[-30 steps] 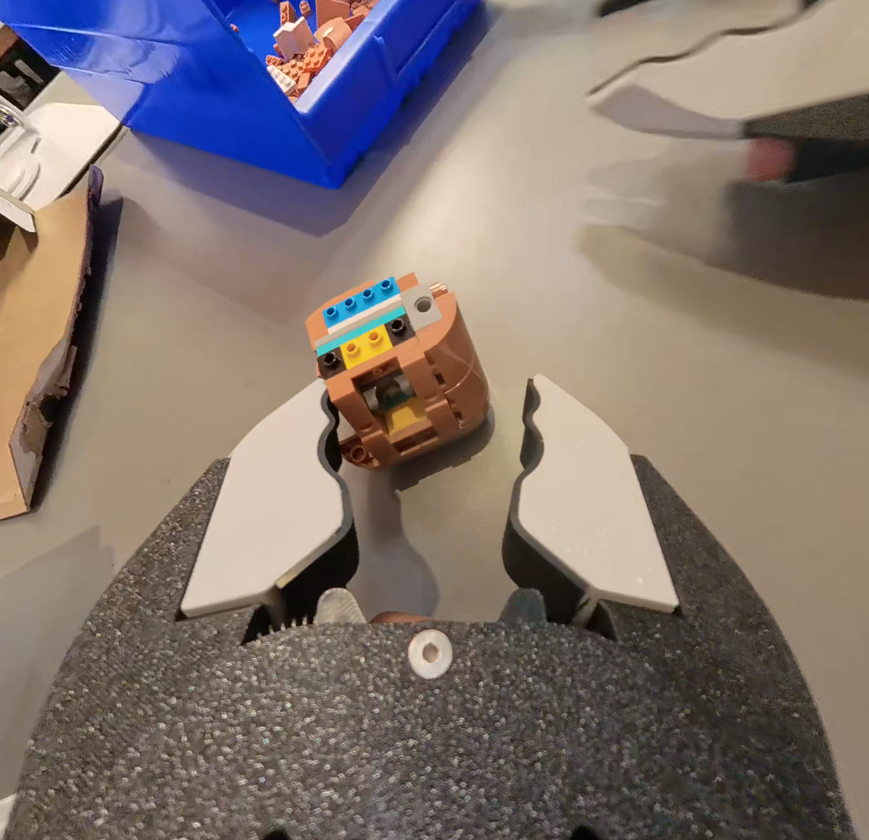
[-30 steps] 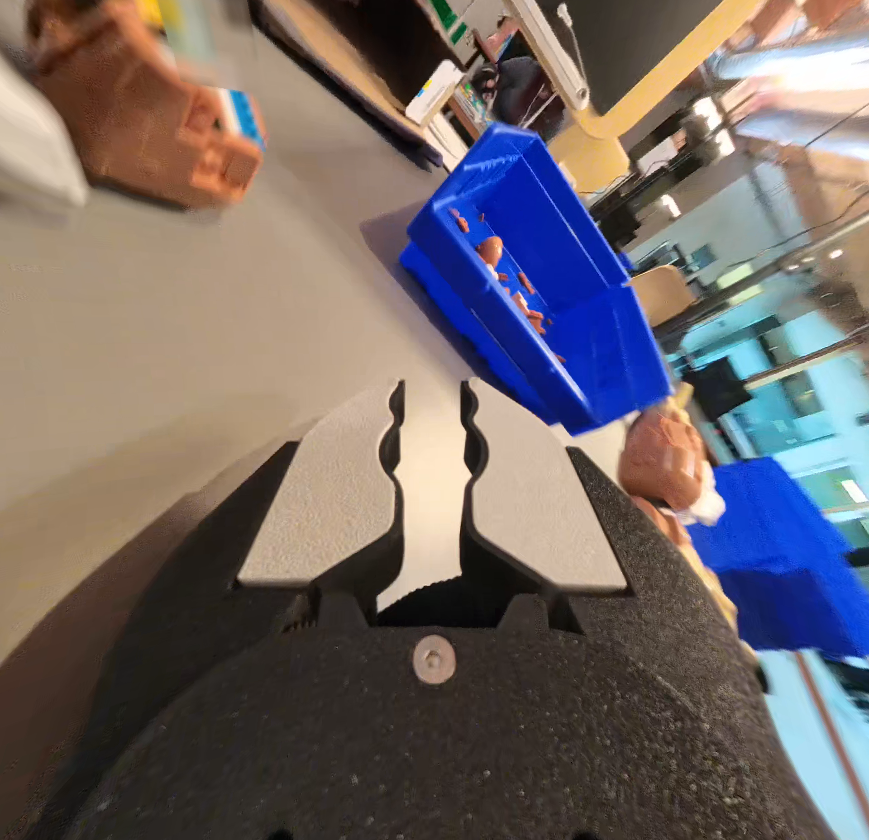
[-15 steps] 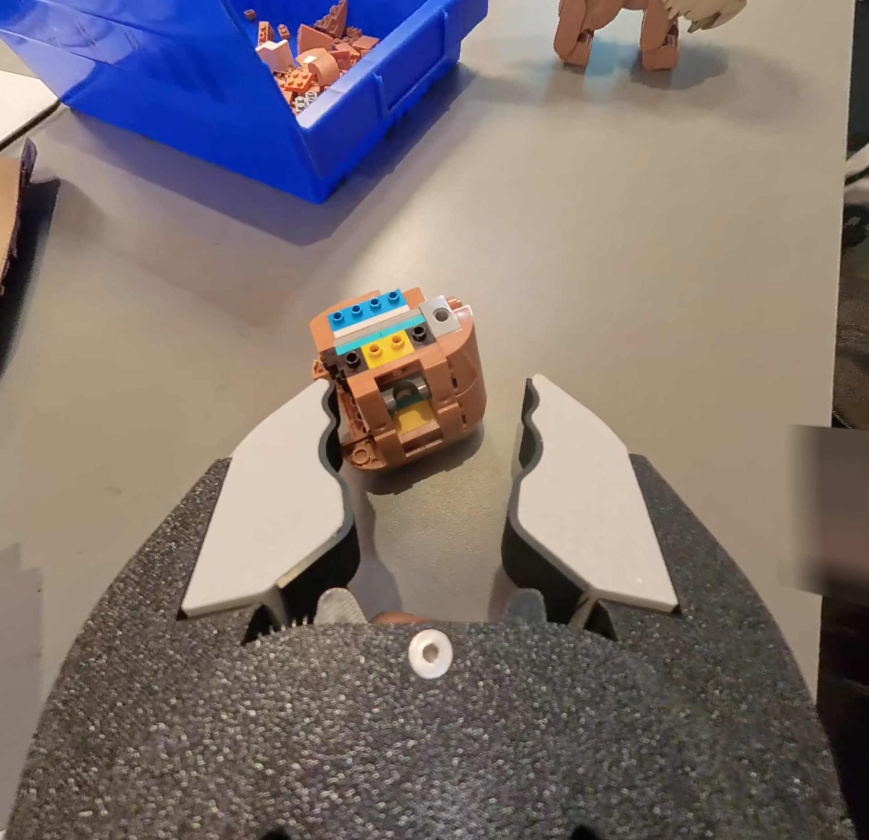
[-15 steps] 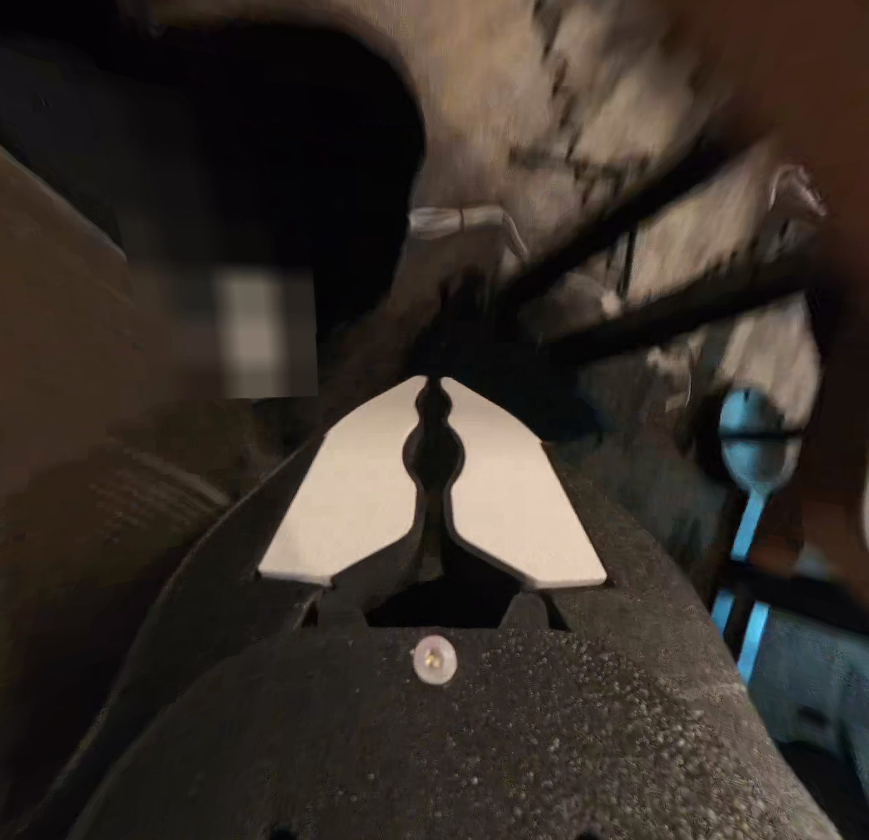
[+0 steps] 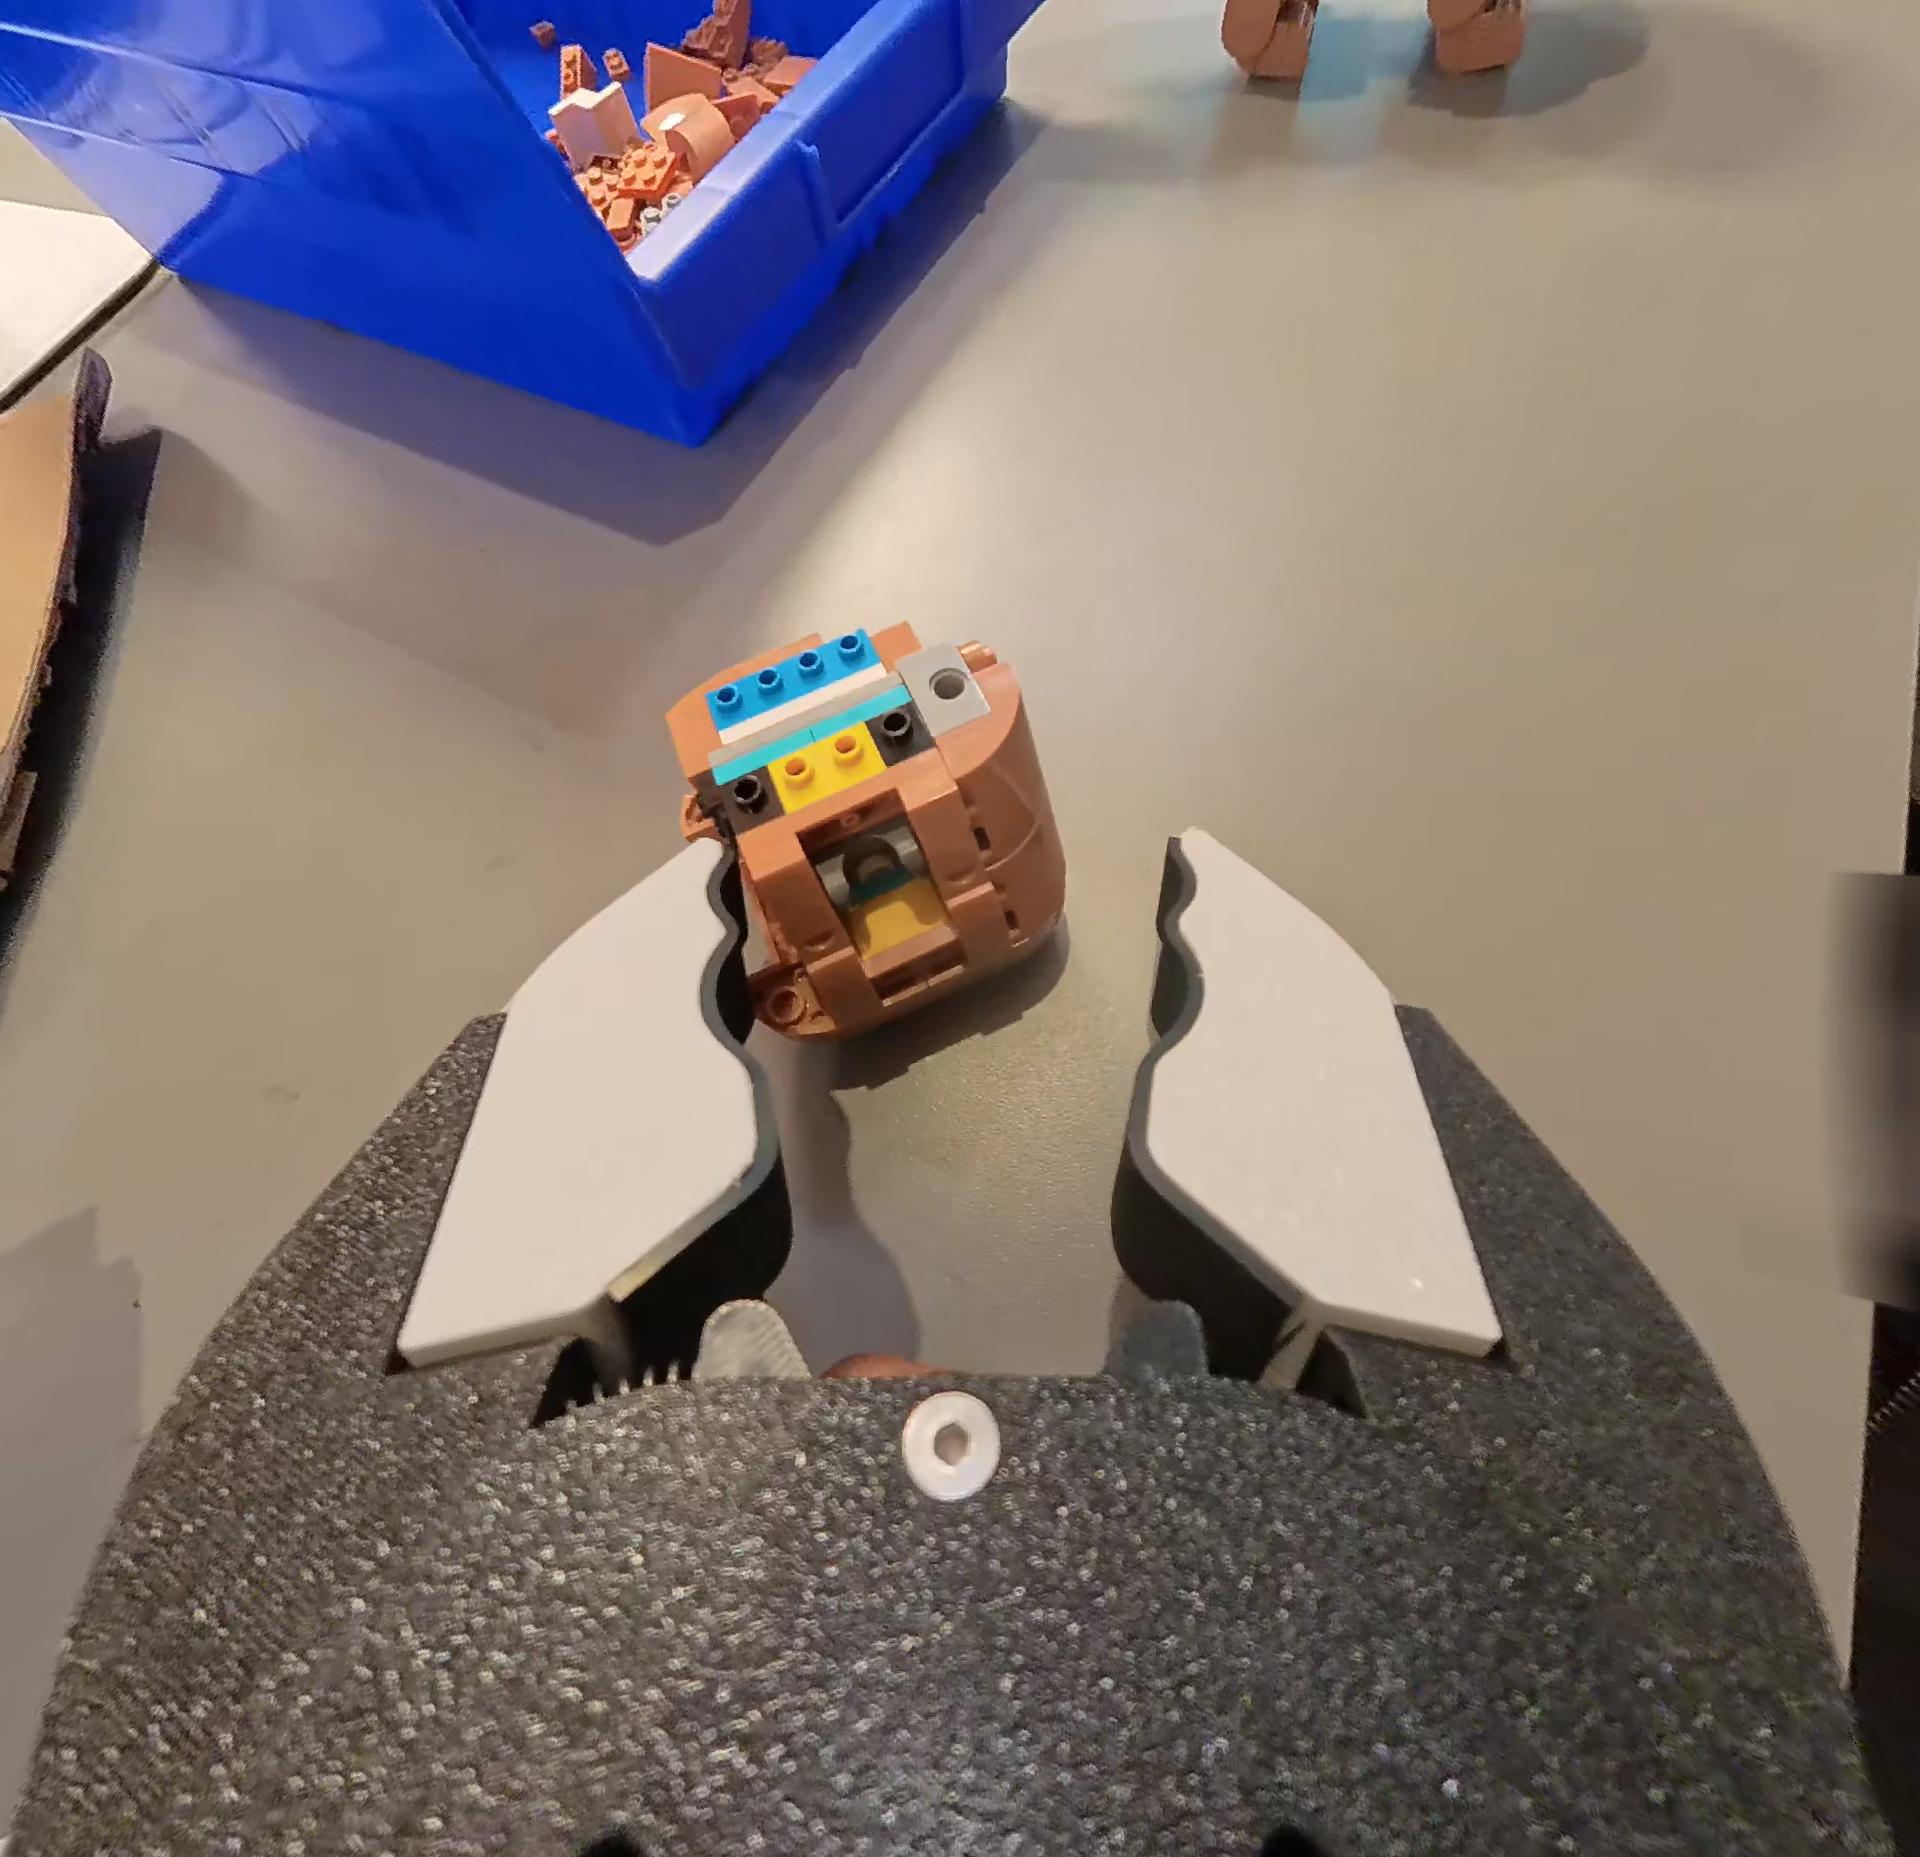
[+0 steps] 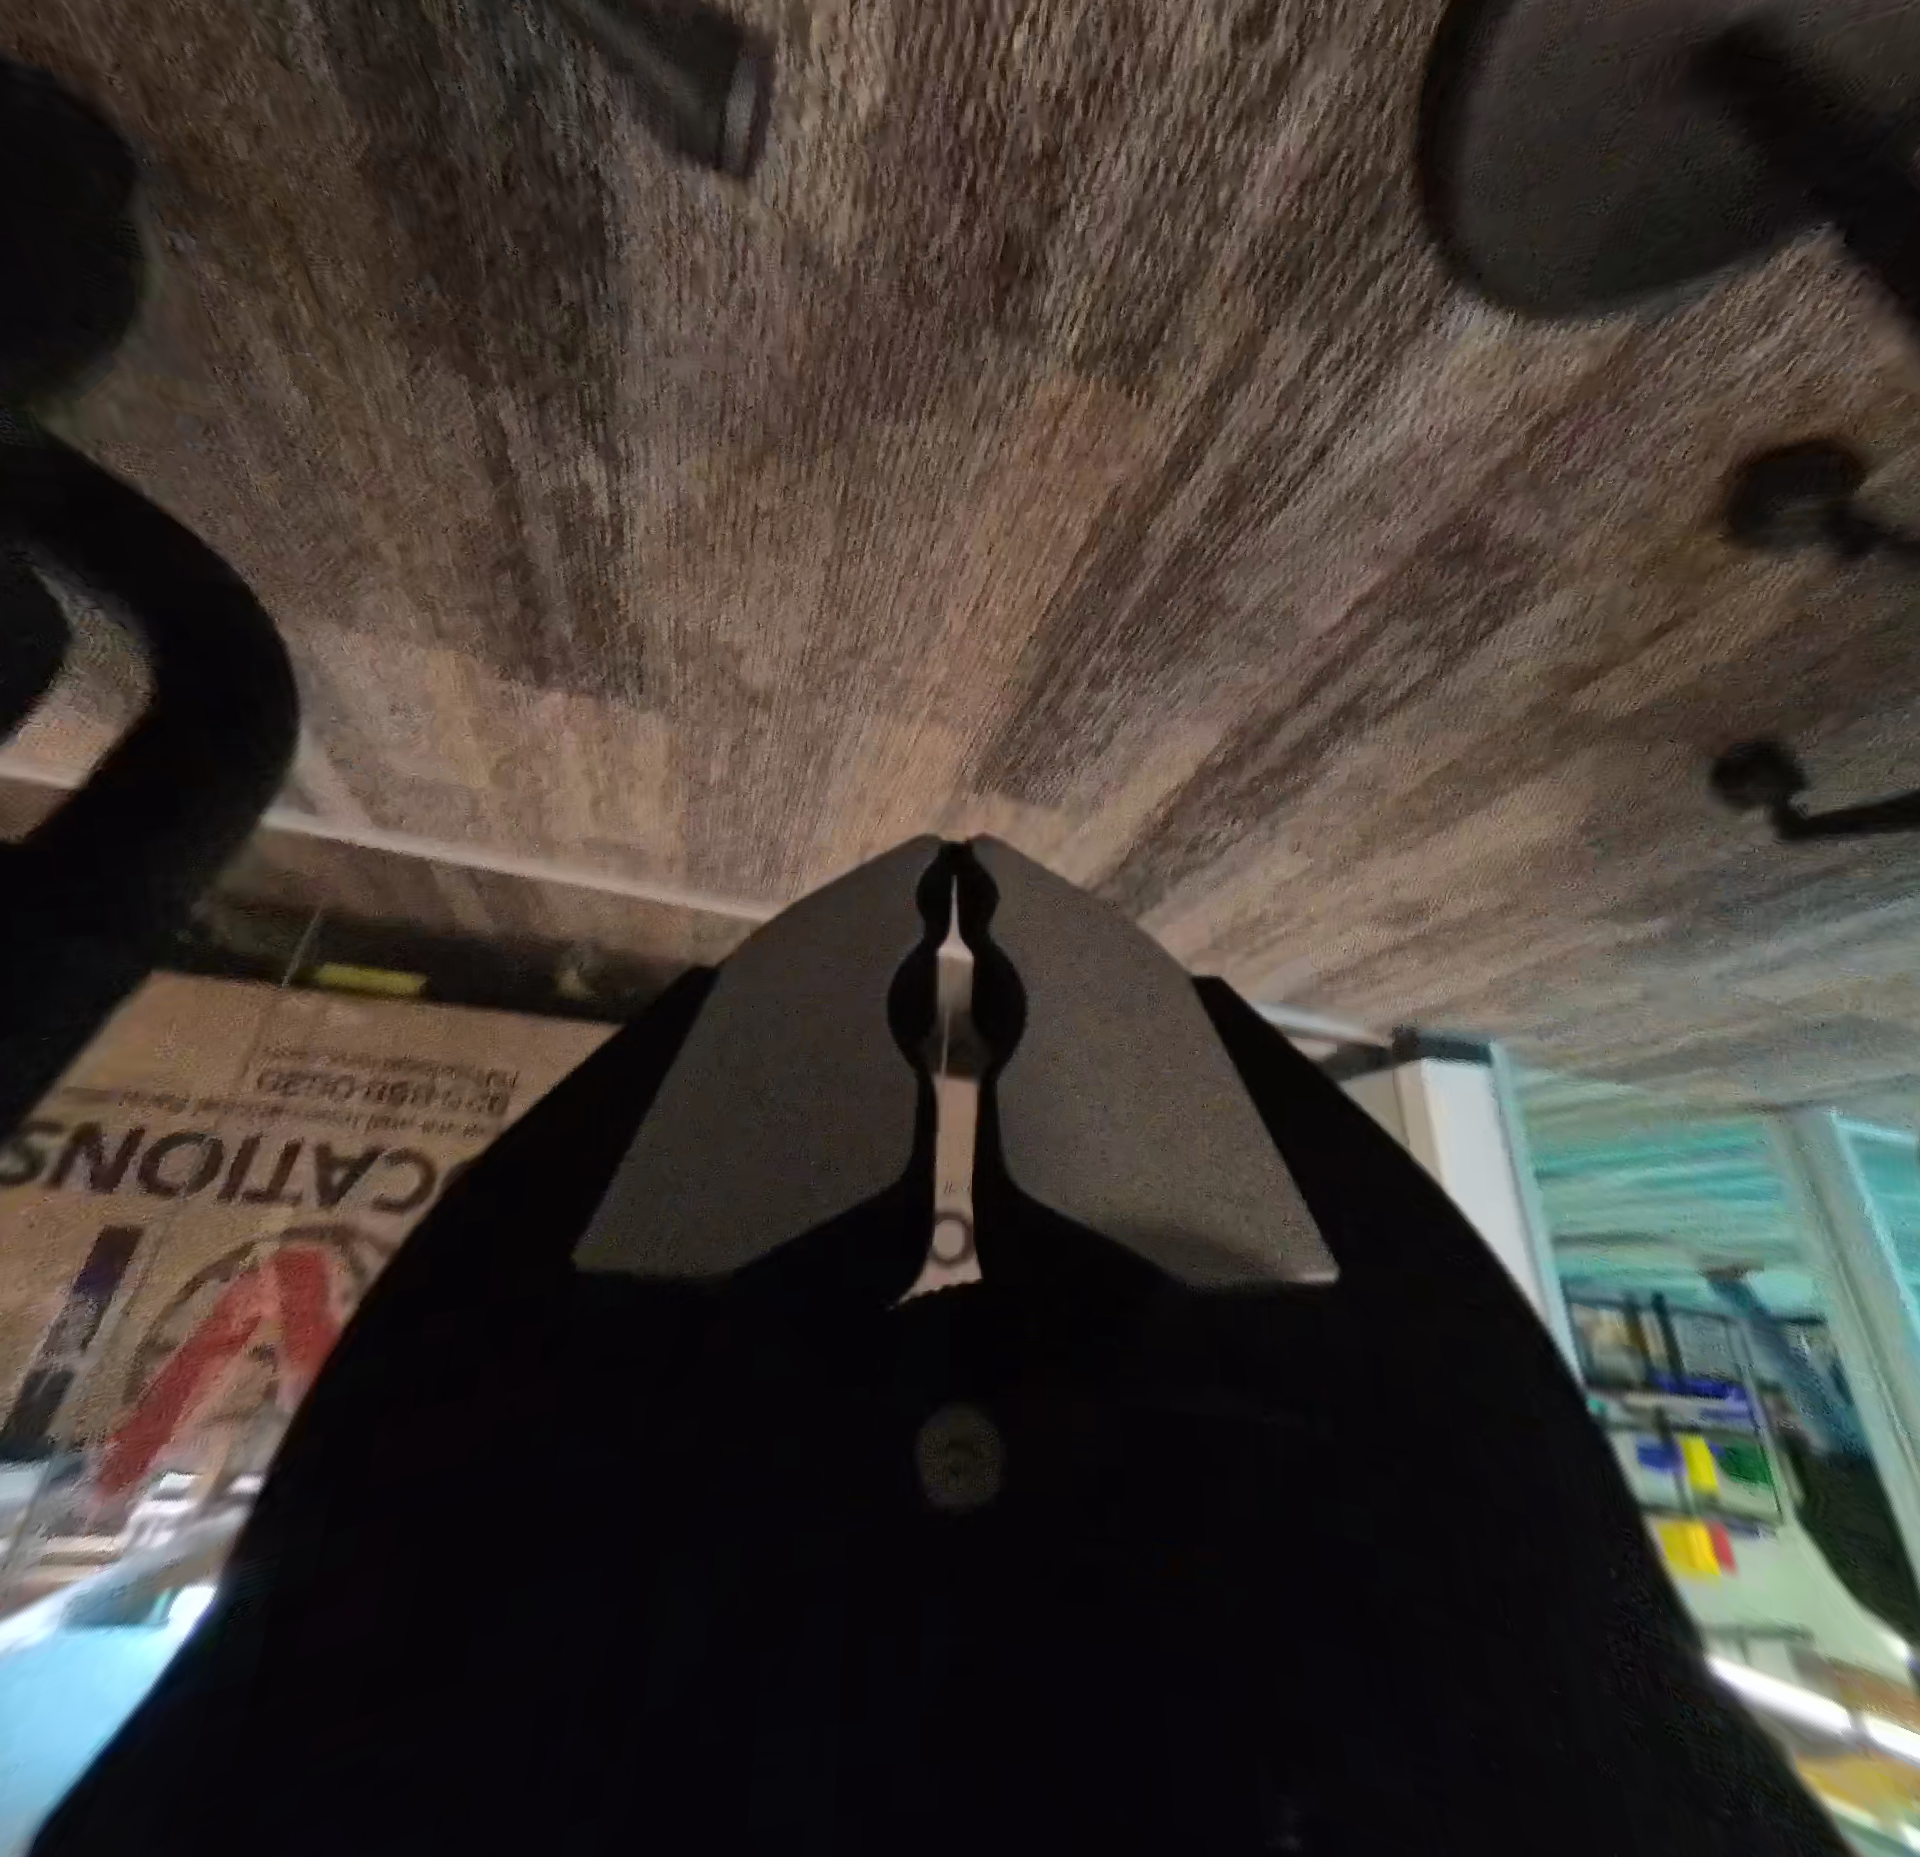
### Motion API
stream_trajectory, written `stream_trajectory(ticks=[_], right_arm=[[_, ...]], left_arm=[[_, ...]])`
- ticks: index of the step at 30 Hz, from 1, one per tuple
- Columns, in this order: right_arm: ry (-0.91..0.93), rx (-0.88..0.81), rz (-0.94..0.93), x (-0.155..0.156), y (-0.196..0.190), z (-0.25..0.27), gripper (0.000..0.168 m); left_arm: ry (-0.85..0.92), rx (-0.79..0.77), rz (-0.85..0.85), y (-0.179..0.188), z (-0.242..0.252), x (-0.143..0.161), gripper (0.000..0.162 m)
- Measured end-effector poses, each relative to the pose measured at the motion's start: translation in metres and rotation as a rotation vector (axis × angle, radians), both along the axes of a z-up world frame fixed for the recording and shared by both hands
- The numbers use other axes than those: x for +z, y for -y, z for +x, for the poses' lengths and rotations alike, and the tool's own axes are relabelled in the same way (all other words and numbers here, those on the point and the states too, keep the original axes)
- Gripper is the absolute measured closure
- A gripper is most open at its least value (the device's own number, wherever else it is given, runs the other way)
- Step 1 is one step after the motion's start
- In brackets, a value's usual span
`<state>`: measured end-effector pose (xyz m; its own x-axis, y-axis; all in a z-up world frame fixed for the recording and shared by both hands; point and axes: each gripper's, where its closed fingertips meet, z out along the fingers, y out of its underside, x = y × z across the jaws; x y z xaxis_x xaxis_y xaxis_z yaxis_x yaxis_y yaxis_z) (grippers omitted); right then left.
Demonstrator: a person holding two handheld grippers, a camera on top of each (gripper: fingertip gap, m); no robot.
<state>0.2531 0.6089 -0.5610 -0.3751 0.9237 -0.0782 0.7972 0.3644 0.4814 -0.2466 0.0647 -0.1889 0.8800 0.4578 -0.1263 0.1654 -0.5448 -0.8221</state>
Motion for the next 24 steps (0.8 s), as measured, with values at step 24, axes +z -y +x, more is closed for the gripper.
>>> stream_trajectory(ticks=[24], right_arm=[[-0.302, 0.447, 0.186, 0.071, 0.028, -0.206, 0.168]], left_arm=[[-0.046, 0.012, 0.033, 0.001, 0.003, 0.007, 0.085]])
